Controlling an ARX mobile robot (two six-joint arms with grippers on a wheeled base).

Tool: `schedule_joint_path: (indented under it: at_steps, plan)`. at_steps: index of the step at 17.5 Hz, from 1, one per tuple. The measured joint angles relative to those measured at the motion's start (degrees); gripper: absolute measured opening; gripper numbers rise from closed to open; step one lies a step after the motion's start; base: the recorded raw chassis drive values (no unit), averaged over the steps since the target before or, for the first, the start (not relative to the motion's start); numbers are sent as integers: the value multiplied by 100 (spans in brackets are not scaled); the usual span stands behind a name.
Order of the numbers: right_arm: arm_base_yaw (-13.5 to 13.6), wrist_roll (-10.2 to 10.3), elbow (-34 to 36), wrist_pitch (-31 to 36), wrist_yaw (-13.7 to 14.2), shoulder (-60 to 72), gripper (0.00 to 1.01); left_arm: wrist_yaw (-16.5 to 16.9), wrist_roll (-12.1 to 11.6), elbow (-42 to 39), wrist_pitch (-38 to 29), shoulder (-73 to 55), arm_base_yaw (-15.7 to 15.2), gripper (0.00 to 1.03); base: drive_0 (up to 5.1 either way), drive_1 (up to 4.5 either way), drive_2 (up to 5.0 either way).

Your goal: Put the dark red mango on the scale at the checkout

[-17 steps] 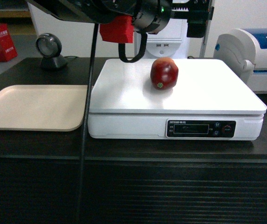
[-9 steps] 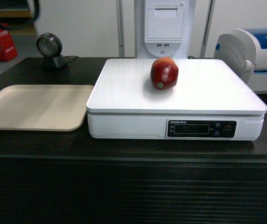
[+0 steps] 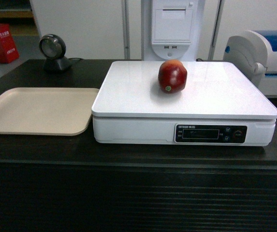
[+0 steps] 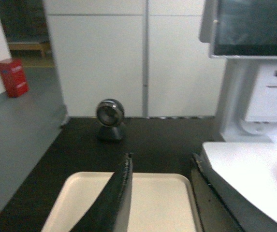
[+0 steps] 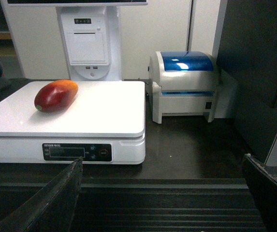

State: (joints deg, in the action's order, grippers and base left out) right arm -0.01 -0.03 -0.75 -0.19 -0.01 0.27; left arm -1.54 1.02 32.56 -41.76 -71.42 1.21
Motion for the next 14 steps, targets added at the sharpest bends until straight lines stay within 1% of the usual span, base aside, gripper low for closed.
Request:
schedule_joint_path:
  at_steps: [1, 4, 8, 9, 14]
  plan:
    - [0, 0, 0, -4, 0, 0, 98, 138, -4, -282, -42, 94, -59, 26, 0, 0, 0]
    - [0, 0, 0, -2, 4, 0, 98, 140, -2, -1008, -166, 382, -105, 2, 0, 0, 0]
    - [0, 0, 0, -2, 2, 0, 98, 140, -17, -1762, -293, 1198, -120, 2, 0, 0, 0]
    - [0, 0, 0, -2, 2, 0, 98, 140, -17, -1827, -282, 1250, -120, 2, 0, 0, 0]
    - [0, 0, 0, -2, 2, 0, 98, 149, -17, -2457, 9, 2173, -120, 2, 0, 0, 0]
